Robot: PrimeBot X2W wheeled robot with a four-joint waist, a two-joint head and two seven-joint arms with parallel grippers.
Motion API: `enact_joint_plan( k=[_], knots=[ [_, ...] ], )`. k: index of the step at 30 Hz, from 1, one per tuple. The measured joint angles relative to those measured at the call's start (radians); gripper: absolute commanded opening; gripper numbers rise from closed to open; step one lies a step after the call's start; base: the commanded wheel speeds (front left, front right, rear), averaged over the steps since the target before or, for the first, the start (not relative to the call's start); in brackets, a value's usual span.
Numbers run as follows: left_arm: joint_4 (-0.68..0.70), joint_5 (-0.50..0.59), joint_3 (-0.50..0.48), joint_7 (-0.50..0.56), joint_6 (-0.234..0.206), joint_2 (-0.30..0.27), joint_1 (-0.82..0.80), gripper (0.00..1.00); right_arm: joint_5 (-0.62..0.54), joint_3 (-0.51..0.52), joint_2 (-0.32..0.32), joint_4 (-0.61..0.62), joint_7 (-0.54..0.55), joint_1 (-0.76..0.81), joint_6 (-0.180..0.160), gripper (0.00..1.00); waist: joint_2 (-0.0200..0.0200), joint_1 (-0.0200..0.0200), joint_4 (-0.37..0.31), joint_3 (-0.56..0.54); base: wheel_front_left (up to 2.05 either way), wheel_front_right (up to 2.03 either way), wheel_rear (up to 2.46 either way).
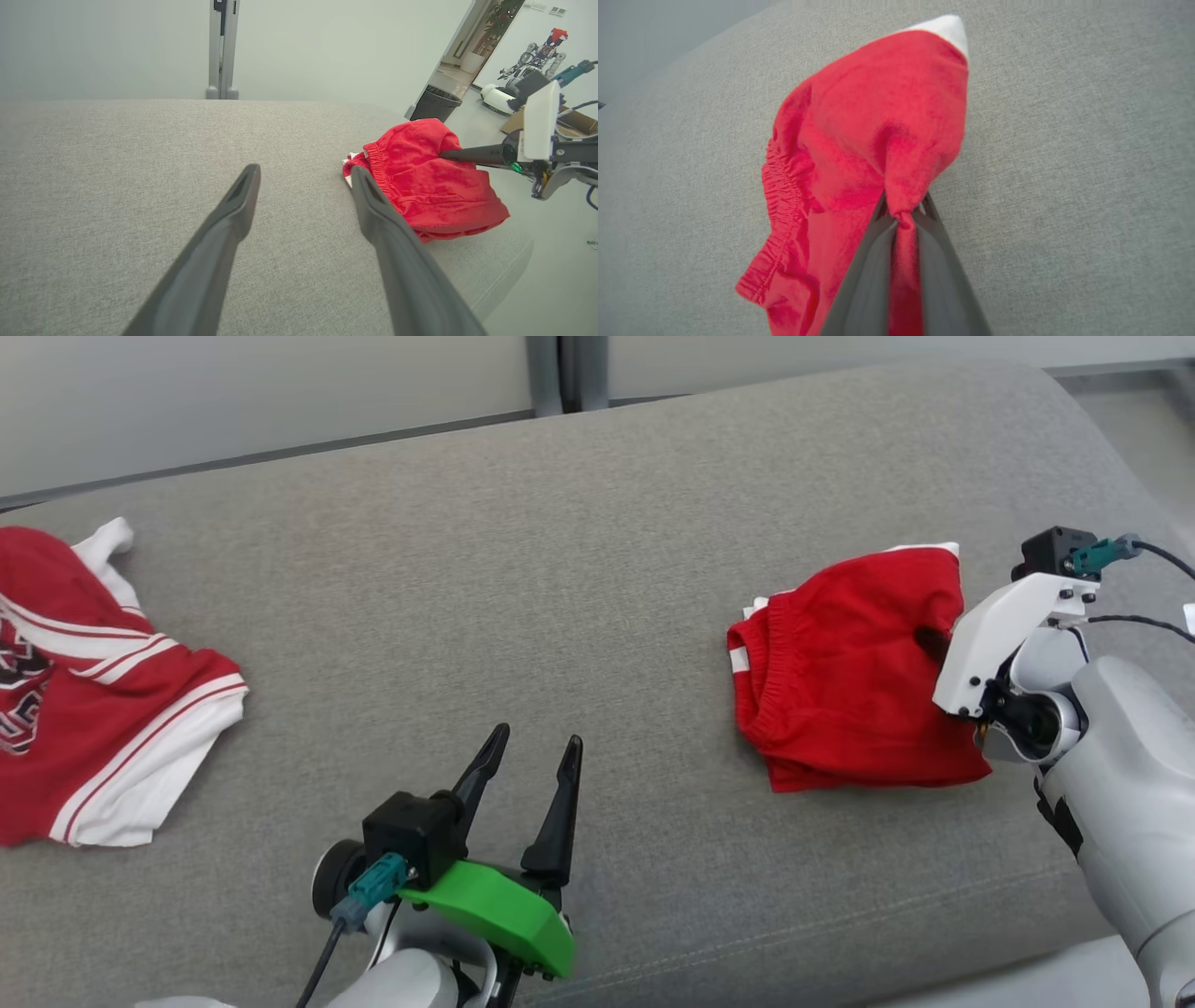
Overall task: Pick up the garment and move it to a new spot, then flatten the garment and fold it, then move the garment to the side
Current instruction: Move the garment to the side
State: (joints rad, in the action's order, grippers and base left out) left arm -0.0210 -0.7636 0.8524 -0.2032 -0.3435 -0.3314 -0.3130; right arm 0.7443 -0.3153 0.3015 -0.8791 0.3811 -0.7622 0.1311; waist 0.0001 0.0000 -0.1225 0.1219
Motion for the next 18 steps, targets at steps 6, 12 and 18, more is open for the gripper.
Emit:
enact_joint_plan(
  k=[6, 12, 18],
  knots=[
    [0.000, 0.014, 0.006, 0.008, 0.009, 0.010, -0.053, 1.00, 0.000, -0.012, 0.008, 0.007, -0.003, -0.036, 0.000, 0.00, 0.0000, 0.0000, -0.070, 0.034, 0.00, 0.00, 0.00],
    [0.006, 0.029, 0.007, 0.023, 0.013, 0.012, -0.107, 1.00, 0.000, -0.013, 0.030, 0.004, -0.022, -0.090, 0.000, 0.00, 0.0000, 0.0000, -0.097, 0.097, 0.00, 0.00, 0.00],
    [0.048, 0.061, -0.002, 0.026, 0.007, -0.002, -0.151, 1.00, -0.024, -0.019, 0.095, 0.000, -0.040, -0.169, 0.000, 0.00, 0.0000, 0.0000, -0.097, 0.165, 0.00, 0.00, 0.00]
  ],
)
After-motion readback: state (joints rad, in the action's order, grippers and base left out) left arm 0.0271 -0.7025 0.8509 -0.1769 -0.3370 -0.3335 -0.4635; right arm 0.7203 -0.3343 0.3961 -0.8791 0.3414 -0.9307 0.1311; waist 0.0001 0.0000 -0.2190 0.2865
